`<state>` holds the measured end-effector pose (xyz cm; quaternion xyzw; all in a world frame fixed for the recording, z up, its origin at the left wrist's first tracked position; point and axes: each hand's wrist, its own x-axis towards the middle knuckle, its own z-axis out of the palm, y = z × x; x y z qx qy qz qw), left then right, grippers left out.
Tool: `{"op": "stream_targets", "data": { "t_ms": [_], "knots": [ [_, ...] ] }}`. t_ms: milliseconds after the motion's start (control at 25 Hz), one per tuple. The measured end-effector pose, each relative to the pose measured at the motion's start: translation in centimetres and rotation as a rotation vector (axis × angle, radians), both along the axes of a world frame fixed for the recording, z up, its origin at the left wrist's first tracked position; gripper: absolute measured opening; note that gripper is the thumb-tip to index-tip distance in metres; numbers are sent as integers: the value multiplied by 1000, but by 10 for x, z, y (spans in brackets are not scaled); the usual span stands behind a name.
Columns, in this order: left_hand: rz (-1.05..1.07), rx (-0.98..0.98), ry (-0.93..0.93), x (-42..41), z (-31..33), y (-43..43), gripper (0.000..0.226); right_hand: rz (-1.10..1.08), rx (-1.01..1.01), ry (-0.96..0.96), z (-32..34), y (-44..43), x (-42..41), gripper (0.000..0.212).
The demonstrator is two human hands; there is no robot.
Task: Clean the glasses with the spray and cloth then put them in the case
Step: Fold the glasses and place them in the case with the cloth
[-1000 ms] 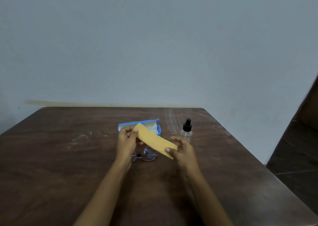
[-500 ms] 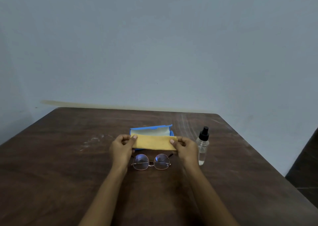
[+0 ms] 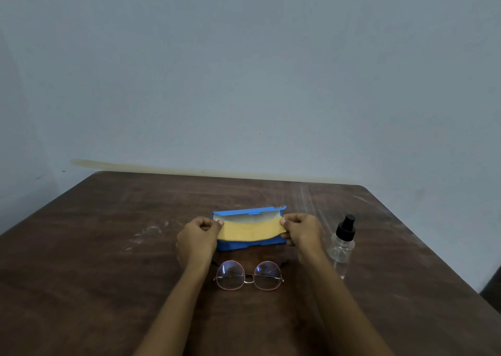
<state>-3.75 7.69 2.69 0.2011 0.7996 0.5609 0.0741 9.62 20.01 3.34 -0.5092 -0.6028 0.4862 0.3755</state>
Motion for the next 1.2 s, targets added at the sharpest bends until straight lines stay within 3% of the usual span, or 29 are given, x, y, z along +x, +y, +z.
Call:
{"op": "stream_targets", "data": {
  "t_ms": [160, 440, 840, 1200],
  "knots": [
    [26, -51, 62, -2, -3, 9, 13, -37, 72, -22, -2, 5, -5, 24],
    [38, -111, 275, -1, -7, 14, 24, 29, 138, 58, -6, 9, -10, 21],
    [-44, -199, 401, -9, -5, 17, 26, -47, 436, -248, -15, -11, -5, 7],
    [-77, -282, 501, -12, -3, 21, 34, 7, 568, -560, -16, -10, -3, 22]
  ]
}}
